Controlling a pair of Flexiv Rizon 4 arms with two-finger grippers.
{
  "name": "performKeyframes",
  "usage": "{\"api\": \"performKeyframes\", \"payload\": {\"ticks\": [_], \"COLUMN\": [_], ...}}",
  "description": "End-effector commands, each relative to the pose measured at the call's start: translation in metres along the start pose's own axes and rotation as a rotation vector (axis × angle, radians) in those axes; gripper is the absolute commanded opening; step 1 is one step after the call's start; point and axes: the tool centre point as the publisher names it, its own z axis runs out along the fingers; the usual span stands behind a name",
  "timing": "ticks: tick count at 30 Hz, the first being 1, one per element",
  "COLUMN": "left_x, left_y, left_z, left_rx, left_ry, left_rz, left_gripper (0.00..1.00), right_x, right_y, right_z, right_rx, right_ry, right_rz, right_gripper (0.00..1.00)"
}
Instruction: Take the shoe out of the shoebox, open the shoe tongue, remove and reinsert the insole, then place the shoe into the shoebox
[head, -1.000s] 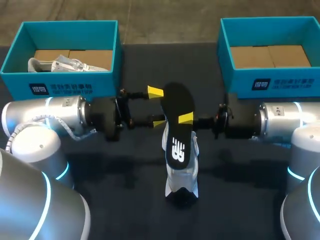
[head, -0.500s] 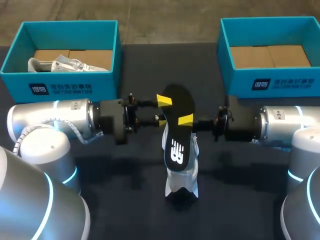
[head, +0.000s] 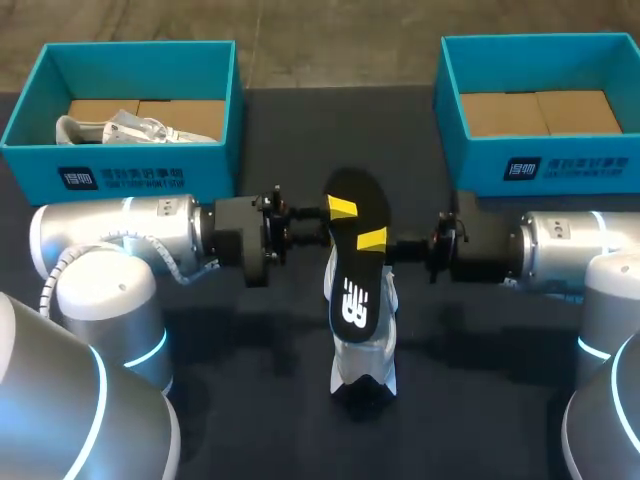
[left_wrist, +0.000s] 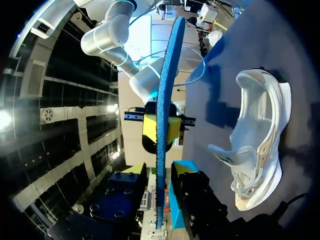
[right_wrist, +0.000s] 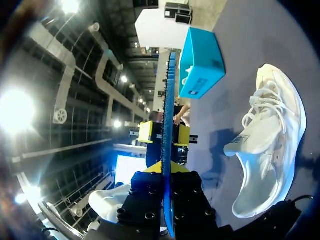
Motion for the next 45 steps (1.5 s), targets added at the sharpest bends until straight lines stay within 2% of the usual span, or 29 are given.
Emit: {"api": "performKeyframes", "payload": {"ticks": [1, 9, 18, 19, 20, 22, 31, 32, 33, 34, 37, 45], "left_x": [0.001, 0.004, 0.006, 0.007, 0.007, 0.008, 0.011, 0.011, 0.011, 0.011, 0.009, 0.010], "left_y": [-0.001, 0.001, 0.002, 0.002, 0.002, 0.001, 0.001, 0.001, 0.001, 0.000, -0.005, -0.025], "left_z": [0.007, 0.013, 0.018, 0.019, 0.019, 0.021, 0.022, 0.021, 0.020, 0.018, 0.012, -0.011], "left_rx": [-0.013, -0.027, -0.034, -0.034, -0.033, -0.031, -0.023, -0.023, -0.019, -0.019, -0.009, 0.015], "left_ry": [0.001, 0.006, 0.013, 0.014, 0.015, 0.020, 0.029, 0.029, 0.027, 0.027, 0.033, 0.087], "left_rz": [0.005, 0.013, 0.020, 0.021, 0.022, 0.023, 0.020, 0.018, 0.011, 0.010, -0.001, -0.048], "left_gripper": [0.32, 0.21, 0.20, 0.18, 0.10, 0.00, 0.00, 0.00, 0.00, 0.00, 0.00, 0.00], "right_x": [0.000, 0.000, 0.000, 0.000, 0.000, 0.000, -0.001, -0.001, 0.000, 0.000, 0.002, -0.003], "right_y": [-0.001, -0.001, -0.001, -0.001, -0.001, -0.001, -0.001, -0.001, -0.001, -0.001, -0.001, -0.003], "right_z": [0.002, 0.002, 0.002, 0.002, 0.002, 0.002, 0.001, 0.000, 0.000, -0.002, -0.009, -0.045], "right_rx": [-0.004, -0.004, -0.004, -0.004, -0.004, -0.004, -0.001, 0.002, 0.004, 0.003, 0.009, 0.035], "right_ry": [-0.001, -0.001, -0.001, -0.001, -0.001, -0.001, -0.003, -0.007, -0.015, -0.020, -0.042, -0.124], "right_rz": [0.000, 0.000, 0.000, 0.000, 0.000, 0.000, 0.005, 0.006, 0.008, 0.010, 0.009, 0.013], "right_gripper": [0.00, 0.00, 0.00, 0.00, 0.00, 0.00, 0.00, 0.25, 0.79, 1.00, 1.00, 1.00]}}
